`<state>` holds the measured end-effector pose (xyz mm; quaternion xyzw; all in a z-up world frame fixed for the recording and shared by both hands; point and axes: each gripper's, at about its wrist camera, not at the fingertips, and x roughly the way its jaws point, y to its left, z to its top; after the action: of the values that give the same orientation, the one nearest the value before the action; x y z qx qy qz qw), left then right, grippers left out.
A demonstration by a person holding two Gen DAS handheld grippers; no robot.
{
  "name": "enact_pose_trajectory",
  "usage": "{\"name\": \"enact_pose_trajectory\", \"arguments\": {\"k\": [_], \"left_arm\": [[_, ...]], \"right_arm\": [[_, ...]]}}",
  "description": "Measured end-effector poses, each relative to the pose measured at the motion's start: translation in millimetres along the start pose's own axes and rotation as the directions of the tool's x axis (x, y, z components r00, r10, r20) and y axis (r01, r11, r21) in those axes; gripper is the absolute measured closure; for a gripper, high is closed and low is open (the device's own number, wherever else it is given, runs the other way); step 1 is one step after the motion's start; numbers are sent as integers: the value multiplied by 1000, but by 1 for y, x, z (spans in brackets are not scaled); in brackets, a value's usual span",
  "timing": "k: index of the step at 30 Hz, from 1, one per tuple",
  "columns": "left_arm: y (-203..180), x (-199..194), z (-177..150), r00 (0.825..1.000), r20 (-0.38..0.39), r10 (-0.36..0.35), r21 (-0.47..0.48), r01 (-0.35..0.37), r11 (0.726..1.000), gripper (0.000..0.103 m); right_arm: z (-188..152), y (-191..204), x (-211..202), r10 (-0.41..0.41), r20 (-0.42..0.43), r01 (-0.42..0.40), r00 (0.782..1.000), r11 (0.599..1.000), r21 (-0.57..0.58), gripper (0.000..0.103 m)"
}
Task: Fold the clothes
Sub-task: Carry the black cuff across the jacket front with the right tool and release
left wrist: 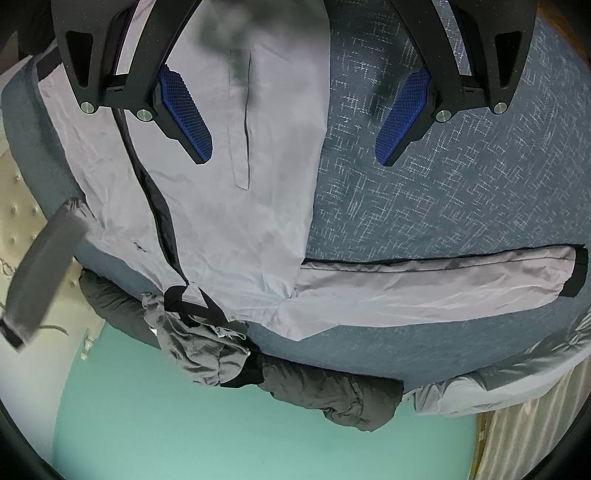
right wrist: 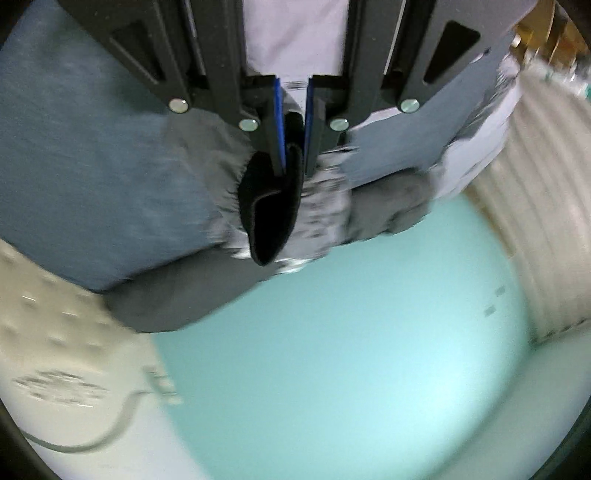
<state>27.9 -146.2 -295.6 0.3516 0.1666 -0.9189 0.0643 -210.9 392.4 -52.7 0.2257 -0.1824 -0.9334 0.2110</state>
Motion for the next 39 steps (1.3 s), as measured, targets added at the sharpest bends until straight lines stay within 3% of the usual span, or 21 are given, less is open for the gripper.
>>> {"name": "enact_pose_trajectory", "arguments": {"k": [4, 9, 17, 26, 32, 33, 35, 39], "left_arm": [[3, 2, 1, 1000, -12, -7, -17, 7, 1000, 10], [8, 4, 2, 1000, -21, -8, -32, 8, 999, 10], [22, 4, 5, 1000, -25, 0, -73, -2, 997, 10], [29, 7, 6, 999, -37, 7, -88, -10, 996, 10], [27, 9, 6, 999, -40, 2, -78, -5, 997, 10], [27, 11, 6, 999, -41, 1, -76, -4, 997, 10], [24, 12, 6, 999, -42, 0, -70, -3, 998, 10], [15, 15, 6, 999, -48, -4, -42, 2, 999, 10]], "right_arm": [[-13, 80, 39, 142, -74, -149, 987, 985, -91, 95], [-60, 147, 95, 214, -221, -246, 951, 961, -128, 95], [-164, 201, 159, 282, -406, -345, 869, 935, -89, 95], [-249, 224, 188, 277, -544, -362, 792, 931, -52, 93], [-272, 217, 188, 209, -592, -317, 778, 945, -83, 83], [-271, 211, 184, 215, -578, -311, 787, 948, -72, 81], [-264, 189, 171, 216, -529, -278, 821, 960, -38, 58], [-273, 136, 152, 150, -489, -162, 859, 987, 18, 54]]}}
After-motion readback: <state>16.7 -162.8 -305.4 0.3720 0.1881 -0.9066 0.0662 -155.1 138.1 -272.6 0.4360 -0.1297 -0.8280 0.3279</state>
